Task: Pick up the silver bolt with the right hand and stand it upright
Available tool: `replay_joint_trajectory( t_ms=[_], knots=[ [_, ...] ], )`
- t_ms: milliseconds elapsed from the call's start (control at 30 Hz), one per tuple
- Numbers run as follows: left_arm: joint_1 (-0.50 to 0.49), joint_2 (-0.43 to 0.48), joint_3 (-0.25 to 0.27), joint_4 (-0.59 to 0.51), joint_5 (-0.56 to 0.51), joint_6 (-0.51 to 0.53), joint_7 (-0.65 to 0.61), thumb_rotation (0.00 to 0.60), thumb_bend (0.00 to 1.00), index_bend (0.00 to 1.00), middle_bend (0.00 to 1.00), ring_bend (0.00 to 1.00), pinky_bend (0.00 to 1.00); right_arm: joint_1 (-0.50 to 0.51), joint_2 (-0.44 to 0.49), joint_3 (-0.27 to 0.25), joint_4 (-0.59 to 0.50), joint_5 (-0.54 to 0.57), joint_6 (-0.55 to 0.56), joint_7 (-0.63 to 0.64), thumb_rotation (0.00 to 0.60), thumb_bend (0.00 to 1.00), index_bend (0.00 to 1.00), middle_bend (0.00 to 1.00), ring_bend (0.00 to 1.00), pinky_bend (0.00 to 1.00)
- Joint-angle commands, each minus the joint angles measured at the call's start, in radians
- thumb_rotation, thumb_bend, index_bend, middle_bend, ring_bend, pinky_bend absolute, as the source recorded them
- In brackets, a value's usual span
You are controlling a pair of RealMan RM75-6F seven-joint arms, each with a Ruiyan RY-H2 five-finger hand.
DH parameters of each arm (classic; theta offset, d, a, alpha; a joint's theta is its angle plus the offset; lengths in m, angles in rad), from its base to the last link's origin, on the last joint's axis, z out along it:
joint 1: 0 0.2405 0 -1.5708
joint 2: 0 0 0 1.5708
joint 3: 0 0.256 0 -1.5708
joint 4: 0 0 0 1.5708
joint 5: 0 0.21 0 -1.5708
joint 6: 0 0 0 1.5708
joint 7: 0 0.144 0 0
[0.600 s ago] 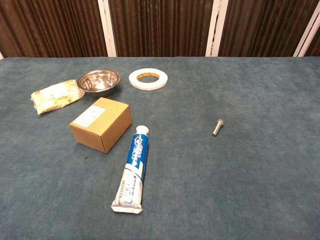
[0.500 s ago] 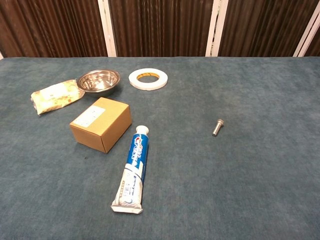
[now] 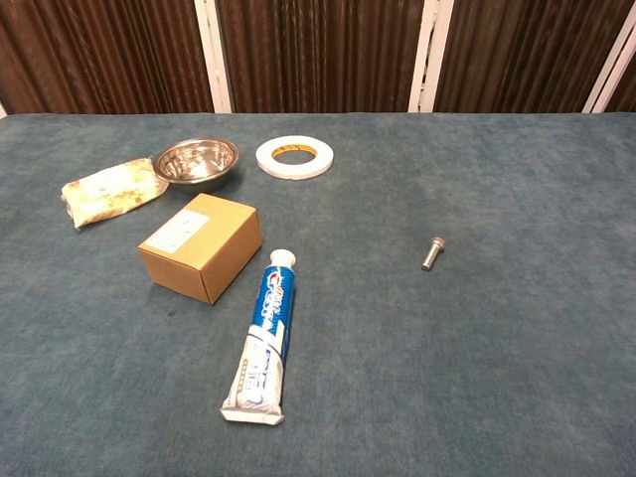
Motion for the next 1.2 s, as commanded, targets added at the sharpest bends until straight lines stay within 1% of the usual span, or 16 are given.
replay_joint_trajectory(
  t_ms=[33,67,100,167,233,333,433,533,700,967,1033,1100,1200],
  knots=[
    [0.004,0.005,0.004,-0.008,0.011,0.011,0.000,0.600,0.53,0.38,0.25,0.25,0.36,0.030,0.007,0.015,-0.040,-0.024,-0.012,-0.063,0.600,0.09,0.14,0.41,0.48,0.43],
    [0.006,0.006,0.005,-0.009,0.015,0.015,0.003,0.600,0.53,0.38,0.25,0.26,0.36,0.043,0.011,0.021,-0.046,-0.031,-0.021,-0.081,0.600,0.09,0.17,0.49,0.58,0.52],
    [0.007,0.005,0.006,-0.010,0.019,0.019,0.005,0.600,0.53,0.39,0.25,0.26,0.36,0.058,0.016,0.026,-0.050,-0.037,-0.037,-0.099,0.600,0.09,0.20,0.55,0.65,0.59],
    [0.007,0.004,0.007,-0.010,0.023,0.022,0.007,0.600,0.53,0.39,0.26,0.27,0.37,0.100,0.032,0.033,-0.067,-0.041,-0.101,-0.138,0.600,0.09,0.28,0.67,0.79,0.73],
    [0.005,0.004,0.007,-0.010,0.022,0.017,0.008,0.600,0.53,0.39,0.26,0.27,0.37,0.152,0.062,0.031,-0.106,-0.030,-0.202,-0.149,0.600,0.09,0.32,0.74,0.85,0.79],
    [0.005,0.005,0.007,-0.012,0.015,0.010,0.010,0.600,0.53,0.39,0.26,0.27,0.37,0.228,0.090,0.032,-0.145,-0.026,-0.325,-0.142,0.600,0.09,0.37,0.80,0.91,0.85],
    [0.005,0.008,0.006,-0.013,0.010,0.008,0.003,0.600,0.53,0.39,0.26,0.27,0.37,0.290,0.082,0.043,-0.136,-0.034,-0.396,-0.149,0.600,0.09,0.42,0.84,0.95,0.89],
    [0.006,0.010,0.005,-0.013,0.008,0.008,-0.002,0.600,0.53,0.39,0.26,0.27,0.37,0.342,0.050,0.055,-0.112,-0.019,-0.459,-0.150,0.600,0.14,0.46,0.86,0.97,0.91],
    [0.007,0.011,0.005,-0.013,0.008,0.009,-0.007,0.600,0.53,0.39,0.26,0.28,0.37,0.419,-0.010,0.063,-0.064,0.006,-0.553,-0.143,0.600,0.20,0.48,0.88,0.99,0.93],
    [0.008,0.015,0.004,-0.012,0.007,0.010,-0.020,0.600,0.53,0.39,0.27,0.29,0.37,0.482,-0.106,0.065,0.014,0.049,-0.619,-0.154,0.600,0.30,0.50,0.89,0.99,0.94],
    [0.008,0.016,0.003,-0.011,0.005,0.010,-0.025,0.600,0.53,0.39,0.27,0.29,0.37,0.495,-0.128,0.063,0.041,0.056,-0.631,-0.162,0.600,0.36,0.50,0.89,0.99,0.94],
    [0.009,0.017,0.003,-0.010,0.004,0.010,-0.028,0.600,0.53,0.39,0.27,0.29,0.37,0.505,-0.148,0.062,0.065,0.059,-0.634,-0.168,0.600,0.39,0.51,0.89,0.99,0.94],
    [0.009,0.018,0.001,-0.009,0.003,0.010,-0.033,0.600,0.53,0.39,0.27,0.30,0.37,0.517,-0.179,0.061,0.100,0.066,-0.632,-0.161,0.600,0.41,0.52,0.89,0.99,0.94]
  ],
)
